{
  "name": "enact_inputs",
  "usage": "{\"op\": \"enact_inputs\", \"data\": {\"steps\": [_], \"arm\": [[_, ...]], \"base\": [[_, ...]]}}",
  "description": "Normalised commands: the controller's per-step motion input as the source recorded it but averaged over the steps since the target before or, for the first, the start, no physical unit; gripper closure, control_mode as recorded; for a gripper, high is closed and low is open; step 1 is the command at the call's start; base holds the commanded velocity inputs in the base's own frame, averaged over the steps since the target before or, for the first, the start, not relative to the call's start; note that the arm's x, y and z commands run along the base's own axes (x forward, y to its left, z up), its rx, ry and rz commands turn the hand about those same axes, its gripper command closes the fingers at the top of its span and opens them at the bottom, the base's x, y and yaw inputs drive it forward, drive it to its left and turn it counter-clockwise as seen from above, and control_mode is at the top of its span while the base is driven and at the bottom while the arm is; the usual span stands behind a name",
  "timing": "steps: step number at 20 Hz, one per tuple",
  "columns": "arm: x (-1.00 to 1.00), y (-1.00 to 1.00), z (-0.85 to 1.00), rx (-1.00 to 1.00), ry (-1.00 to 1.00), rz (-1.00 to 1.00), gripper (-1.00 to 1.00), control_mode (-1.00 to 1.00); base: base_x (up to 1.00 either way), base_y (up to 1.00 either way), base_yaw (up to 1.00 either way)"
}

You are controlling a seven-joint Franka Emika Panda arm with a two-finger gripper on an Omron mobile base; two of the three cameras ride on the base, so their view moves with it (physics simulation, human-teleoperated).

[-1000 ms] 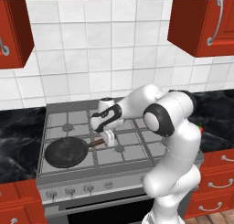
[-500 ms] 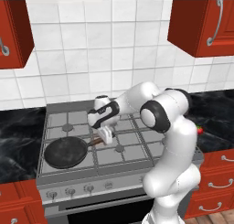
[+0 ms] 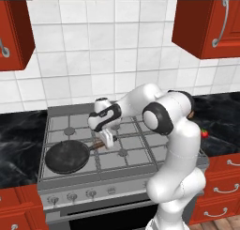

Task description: Place the pan on the front left burner on the stove. Then place the tomato and the onion in the pan and turn on the front left burner.

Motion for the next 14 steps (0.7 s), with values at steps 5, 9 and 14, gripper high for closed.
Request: {"op": "enact_inputs", "data": {"steps": [5, 9, 14], "arm": [[-0.23, -0.01, -0.13, 0.00, -0.17, 0.00, -1.00, -1.00], [-0.32, 0.00, -0.01, 0.02, -0.22, 0.00, -1.00, -1.00], [-0.11, -0.04, 0.32, 0.11, -0.20, 0.00, -1.00, -1.00]], "base": [[0.00, 0.00, 0.00], [0.00, 0.00, 0.00], [0.00, 0.00, 0.00]]}}
